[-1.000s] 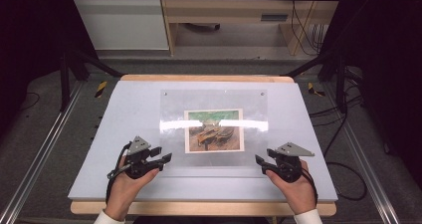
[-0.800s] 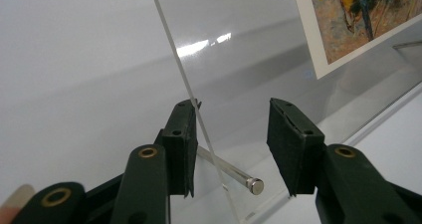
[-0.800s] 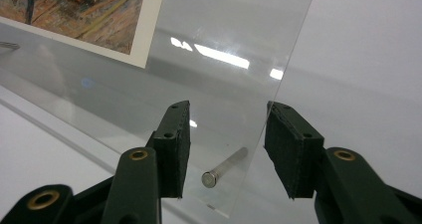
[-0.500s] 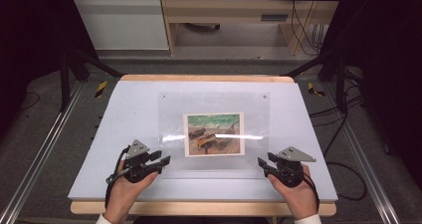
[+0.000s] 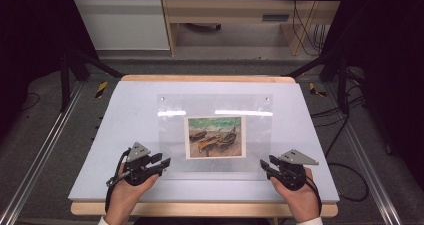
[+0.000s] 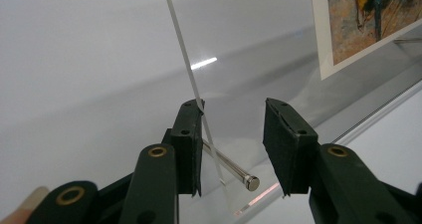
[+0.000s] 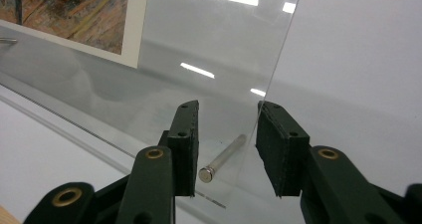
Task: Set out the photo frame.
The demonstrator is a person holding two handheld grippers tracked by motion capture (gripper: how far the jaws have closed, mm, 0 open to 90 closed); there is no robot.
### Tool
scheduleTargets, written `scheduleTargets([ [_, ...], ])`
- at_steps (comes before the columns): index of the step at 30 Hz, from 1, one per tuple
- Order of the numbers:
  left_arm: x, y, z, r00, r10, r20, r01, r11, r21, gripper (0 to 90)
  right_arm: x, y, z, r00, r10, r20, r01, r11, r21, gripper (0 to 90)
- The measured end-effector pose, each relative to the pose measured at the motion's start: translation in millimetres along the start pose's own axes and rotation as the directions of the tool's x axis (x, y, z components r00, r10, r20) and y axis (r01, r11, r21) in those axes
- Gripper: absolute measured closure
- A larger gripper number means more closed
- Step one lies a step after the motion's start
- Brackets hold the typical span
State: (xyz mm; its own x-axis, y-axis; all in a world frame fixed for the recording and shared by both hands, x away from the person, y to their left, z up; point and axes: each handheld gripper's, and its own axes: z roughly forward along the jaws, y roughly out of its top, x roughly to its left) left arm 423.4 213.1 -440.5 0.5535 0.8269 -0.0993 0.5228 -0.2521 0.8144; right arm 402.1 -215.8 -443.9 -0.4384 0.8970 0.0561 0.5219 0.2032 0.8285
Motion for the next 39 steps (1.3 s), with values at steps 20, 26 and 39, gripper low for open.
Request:
scheduleTargets([
  [20,-1.4,-3.6,-2.8,0.9996,-0.014,0.027,0.013,0.9998,0.017,62.9,1.9,-4.0,-3.0,1.0,0.0,0.008,0.0,1.0,0.006,65.4],
  [26,-1.8,-4.3,-3.4,0.9995,-0.01,0.028,0.009,0.9997,0.021,63.4,1.6,-5.1,-3.8,1.0,-0.002,0.007,0.002,1.0,0.009,66.4],
  [39,-1.8,-5.7,-4.7,0.9994,0.004,0.035,-0.005,0.9996,0.029,64.3,2.3,-6.7,-4.9,0.9999,-0.005,0.01,0.005,1.0,0.013,68.1],
])
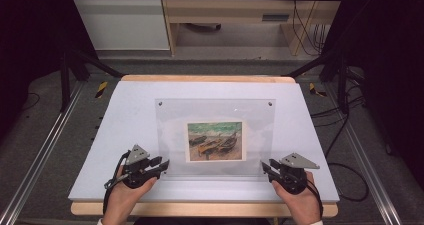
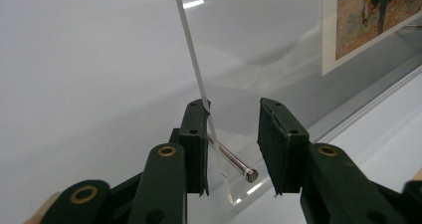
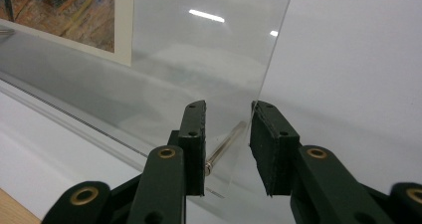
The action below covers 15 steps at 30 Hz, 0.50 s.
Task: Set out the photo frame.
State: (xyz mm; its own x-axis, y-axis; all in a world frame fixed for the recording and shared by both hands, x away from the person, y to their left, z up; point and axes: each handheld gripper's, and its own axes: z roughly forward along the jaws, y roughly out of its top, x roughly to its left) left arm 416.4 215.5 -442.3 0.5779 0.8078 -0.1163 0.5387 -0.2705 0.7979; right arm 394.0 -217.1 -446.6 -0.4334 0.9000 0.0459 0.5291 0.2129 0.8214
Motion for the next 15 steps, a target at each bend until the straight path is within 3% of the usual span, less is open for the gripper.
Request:
scheduleTargets([
  [15,-0.6,-2.1,-1.6,1.0,0.005,0.005,-0.005,0.9999,0.009,65.5,0.4,-2.2,-2.0,1.0,-0.002,-0.005,0.002,1.0,0.004,69.4],
])
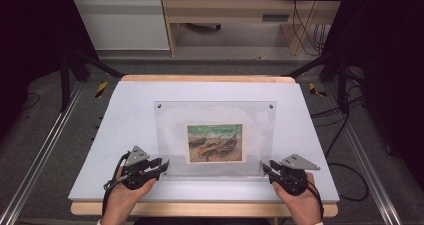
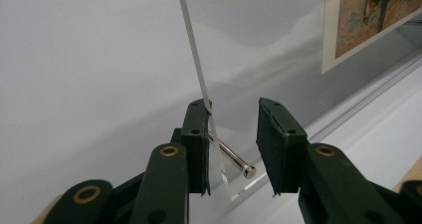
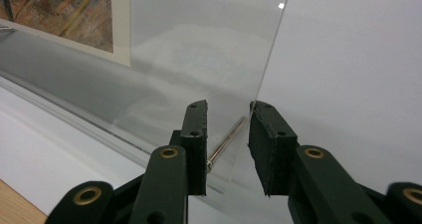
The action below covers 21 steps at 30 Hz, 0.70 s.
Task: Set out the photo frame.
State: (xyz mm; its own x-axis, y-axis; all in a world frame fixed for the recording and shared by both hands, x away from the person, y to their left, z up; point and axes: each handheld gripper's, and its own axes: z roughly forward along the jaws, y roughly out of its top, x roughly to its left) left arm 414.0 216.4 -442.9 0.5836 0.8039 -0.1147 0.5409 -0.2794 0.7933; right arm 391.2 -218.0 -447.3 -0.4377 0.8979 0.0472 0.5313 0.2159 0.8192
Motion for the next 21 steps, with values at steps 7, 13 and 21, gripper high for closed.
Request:
scheduleTargets([
  [7,-0.3,-1.1,-0.8,1.0,0.006,0.002,-0.006,1.0,0.006,65.7,0.6,-1.2,-1.0,1.0,0.003,-0.001,-0.003,1.0,0.005,69.8],
  [13,-1.0,-1.9,-1.3,1.0,0.004,0.005,-0.005,0.9999,0.011,65.9,0.7,-2.1,-1.6,1.0,0.002,-0.003,-0.002,1.0,0.007,70.1],
  [21,-1.6,-2.7,-1.7,0.9999,0.01,0.004,-0.01,0.9998,0.016,66.2,0.3,-3.0,-2.3,0.9999,0.004,-0.012,-0.003,1.0,0.01,70.5],
])
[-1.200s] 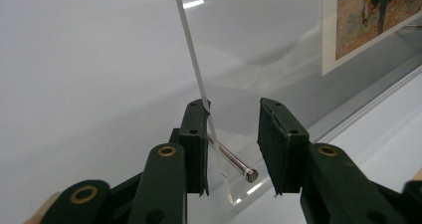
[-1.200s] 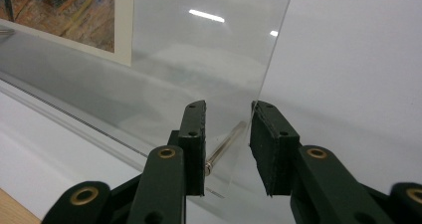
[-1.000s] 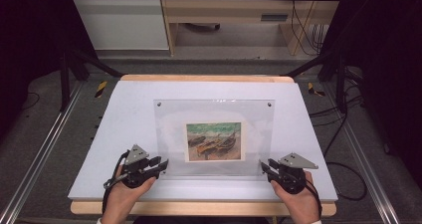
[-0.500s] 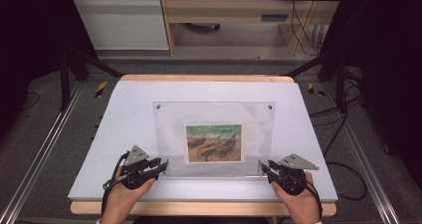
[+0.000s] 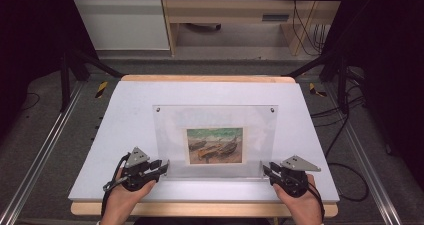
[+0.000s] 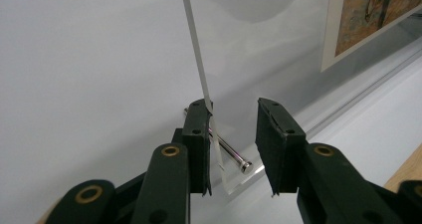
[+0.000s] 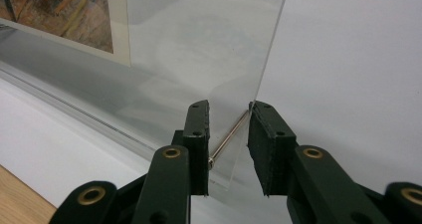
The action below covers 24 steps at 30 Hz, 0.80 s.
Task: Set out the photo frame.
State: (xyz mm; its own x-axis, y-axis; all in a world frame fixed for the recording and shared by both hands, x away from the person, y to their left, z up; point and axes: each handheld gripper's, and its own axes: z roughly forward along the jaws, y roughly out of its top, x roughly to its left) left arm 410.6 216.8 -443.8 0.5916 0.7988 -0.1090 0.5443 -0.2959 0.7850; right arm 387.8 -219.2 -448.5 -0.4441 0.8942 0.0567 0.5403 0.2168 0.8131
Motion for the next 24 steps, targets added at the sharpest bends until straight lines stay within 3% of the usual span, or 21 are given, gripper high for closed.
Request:
scheduleTargets([
  [24,-4.1,-6.0,-2.4,0.9993,0.036,0.004,-0.036,0.9981,0.05,67.2,4.0,-7.2,-3.3,1.0,0.001,-0.007,0.0,0.999,0.034,70.7],
])
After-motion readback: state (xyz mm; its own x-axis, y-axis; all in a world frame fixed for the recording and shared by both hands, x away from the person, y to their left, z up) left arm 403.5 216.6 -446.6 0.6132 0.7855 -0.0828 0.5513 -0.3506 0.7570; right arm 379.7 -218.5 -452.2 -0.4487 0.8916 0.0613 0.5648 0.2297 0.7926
